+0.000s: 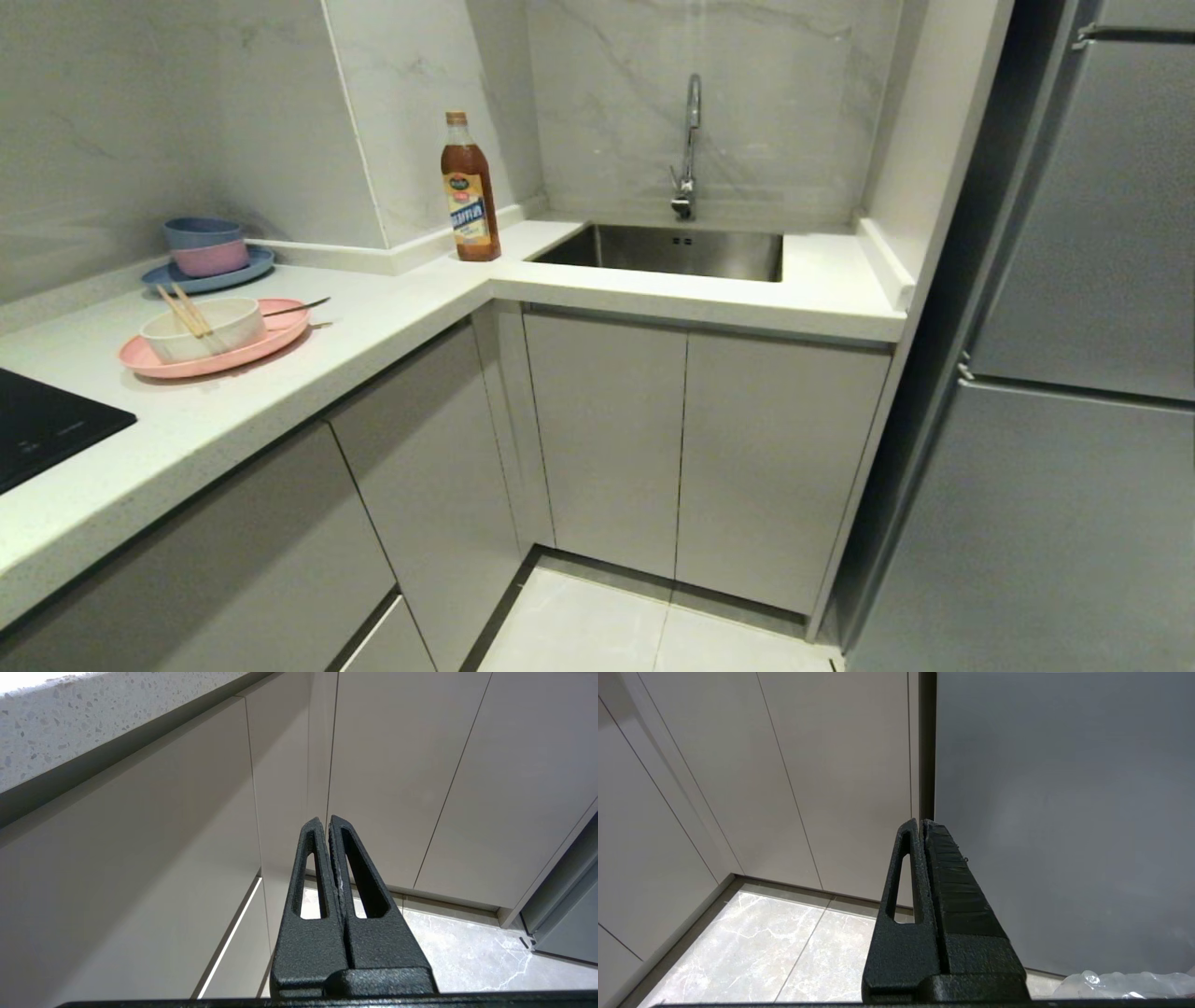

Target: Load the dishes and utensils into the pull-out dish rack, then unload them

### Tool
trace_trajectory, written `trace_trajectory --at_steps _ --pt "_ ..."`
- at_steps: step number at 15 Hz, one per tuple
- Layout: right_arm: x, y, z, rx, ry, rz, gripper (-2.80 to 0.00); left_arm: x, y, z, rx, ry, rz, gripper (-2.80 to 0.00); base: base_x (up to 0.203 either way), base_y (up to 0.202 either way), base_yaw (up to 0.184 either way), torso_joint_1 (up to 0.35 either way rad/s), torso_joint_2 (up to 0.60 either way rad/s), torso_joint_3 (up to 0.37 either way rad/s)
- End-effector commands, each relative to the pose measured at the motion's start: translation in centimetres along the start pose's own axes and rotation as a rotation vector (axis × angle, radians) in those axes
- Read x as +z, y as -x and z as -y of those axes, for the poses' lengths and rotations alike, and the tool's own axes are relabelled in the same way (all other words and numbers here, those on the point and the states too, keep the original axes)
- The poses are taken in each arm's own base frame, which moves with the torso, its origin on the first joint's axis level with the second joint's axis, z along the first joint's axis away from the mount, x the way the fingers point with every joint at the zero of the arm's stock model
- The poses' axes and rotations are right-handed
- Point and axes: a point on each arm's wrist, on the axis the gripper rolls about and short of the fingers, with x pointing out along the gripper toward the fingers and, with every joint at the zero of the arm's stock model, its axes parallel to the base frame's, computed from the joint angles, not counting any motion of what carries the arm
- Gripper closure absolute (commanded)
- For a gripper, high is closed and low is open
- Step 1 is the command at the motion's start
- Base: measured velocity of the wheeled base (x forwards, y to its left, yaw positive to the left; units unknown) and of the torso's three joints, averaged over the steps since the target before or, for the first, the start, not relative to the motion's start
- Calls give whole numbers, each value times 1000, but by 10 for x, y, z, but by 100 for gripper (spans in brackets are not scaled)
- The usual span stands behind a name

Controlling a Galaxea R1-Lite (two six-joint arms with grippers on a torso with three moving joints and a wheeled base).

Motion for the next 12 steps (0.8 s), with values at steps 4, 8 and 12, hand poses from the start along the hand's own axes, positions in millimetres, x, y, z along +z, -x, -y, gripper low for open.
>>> trace_trajectory --at_steps 4,8,12 --pt "-1 0 0 1 0 -3 0 0 0 0 0 0 -1 0 0 0 0 0 0 0" --pt "0 0 0 1 0 -2 0 0 0 0 0 0 -3 0 0 0 0 0 0 0" --pt "-1 0 0 0 -2 -3 0 0 0 0 0 0 -3 0 0 0 0 0 0 0"
